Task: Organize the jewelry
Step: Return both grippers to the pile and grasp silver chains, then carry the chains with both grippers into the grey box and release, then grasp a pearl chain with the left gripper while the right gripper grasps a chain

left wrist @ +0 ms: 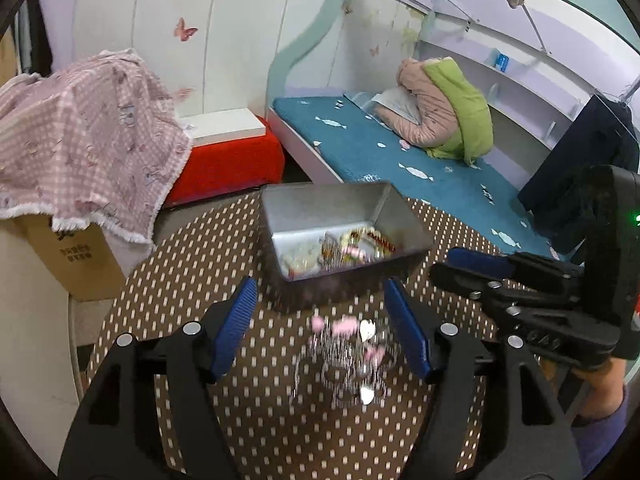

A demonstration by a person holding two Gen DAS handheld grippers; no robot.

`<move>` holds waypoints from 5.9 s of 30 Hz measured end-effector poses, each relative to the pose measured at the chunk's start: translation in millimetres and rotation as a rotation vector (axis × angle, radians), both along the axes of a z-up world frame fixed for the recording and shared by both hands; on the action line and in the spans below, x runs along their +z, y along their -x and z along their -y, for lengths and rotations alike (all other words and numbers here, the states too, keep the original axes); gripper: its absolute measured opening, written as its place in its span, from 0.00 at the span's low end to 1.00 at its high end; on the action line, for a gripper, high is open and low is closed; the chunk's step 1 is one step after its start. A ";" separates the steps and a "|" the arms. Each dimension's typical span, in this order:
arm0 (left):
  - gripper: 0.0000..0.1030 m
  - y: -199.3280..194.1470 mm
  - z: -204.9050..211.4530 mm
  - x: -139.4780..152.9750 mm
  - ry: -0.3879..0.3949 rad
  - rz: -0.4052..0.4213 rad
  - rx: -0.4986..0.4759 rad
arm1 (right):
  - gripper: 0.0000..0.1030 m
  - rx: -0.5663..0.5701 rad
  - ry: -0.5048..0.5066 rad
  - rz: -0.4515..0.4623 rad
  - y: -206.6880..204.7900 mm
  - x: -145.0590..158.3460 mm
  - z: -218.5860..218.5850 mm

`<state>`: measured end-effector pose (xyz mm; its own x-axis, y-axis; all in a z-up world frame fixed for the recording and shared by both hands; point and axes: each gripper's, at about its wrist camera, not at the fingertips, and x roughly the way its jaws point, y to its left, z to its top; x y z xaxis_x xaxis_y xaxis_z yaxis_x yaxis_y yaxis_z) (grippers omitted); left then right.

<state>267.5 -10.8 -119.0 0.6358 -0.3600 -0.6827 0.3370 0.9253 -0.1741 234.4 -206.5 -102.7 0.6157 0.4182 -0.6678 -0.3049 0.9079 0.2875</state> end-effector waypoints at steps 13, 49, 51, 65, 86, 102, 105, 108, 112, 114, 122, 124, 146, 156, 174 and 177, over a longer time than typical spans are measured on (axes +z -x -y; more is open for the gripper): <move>0.65 47.9 32.5 -53.7 -0.034 -0.078 -0.029 | 0.47 -0.038 0.006 -0.050 55.6 -37.1 12.1; 0.13 59.6 -14.0 -16.8 0.076 -0.041 -0.030 | 0.56 -0.016 0.007 -0.069 60.4 -47.3 -3.4; 0.13 65.4 -25.2 -6.8 0.110 -0.023 -0.023 | 0.56 -0.005 0.012 -0.069 59.3 -47.1 -8.9; 0.13 99.3 -85.4 44.5 0.186 0.101 0.086 | 0.49 0.045 0.103 -0.027 44.9 -45.6 -48.2; 0.14 71.2 -80.6 52.9 0.181 0.087 0.054 | 0.07 0.112 0.261 0.013 27.0 -54.0 -94.2; 0.14 46.3 -24.1 145.6 0.136 0.207 -0.092 | 0.07 0.065 -0.070 0.069 25.0 37.2 -20.9; 0.14 41.1 -13.9 164.5 0.126 0.234 -0.115 | 0.07 0.057 -0.100 0.088 19.0 53.4 -13.0; 0.14 25.3 -4.7 180.2 0.136 0.231 -0.138 | 0.08 0.046 -0.110 0.095 9.7 63.0 -3.3; 0.14 -1.1 7.9 186.7 0.131 0.218 -0.138 | 0.08 0.036 -0.126 0.093 -10.9 69.4 -0.6; 0.14 -15.2 14.9 185.9 0.127 0.213 -0.138 | 0.08 0.035 -0.127 0.083 -22.8 66.7 -2.7; 0.14 -70.8 30.6 128.8 0.087 0.080 -0.114 | 0.08 0.031 -0.149 0.013 -50.9 41.0 -3.4; 0.14 -81.9 31.7 102.8 0.080 0.027 -0.109 | 0.08 0.027 -0.147 -0.012 -57.8 30.0 -4.0; 0.47 -83.8 22.3 8.9 0.010 -0.091 -0.062 | 0.17 0.030 -0.129 -0.092 -62.3 -2.7 -5.8; 0.74 -1.1 -22.0 -11.0 -0.093 0.013 -0.003 | 0.41 0.041 -0.065 -0.037 -0.4 1.3 8.3; 0.48 29.5 -2.4 -78.5 -0.118 -0.099 -0.021 | 0.49 0.039 -0.056 -0.116 36.2 -38.1 0.3; 0.31 27.2 -0.3 -80.1 -0.149 -0.084 -0.003 | 0.50 0.038 -0.056 -0.117 34.8 -38.4 -0.3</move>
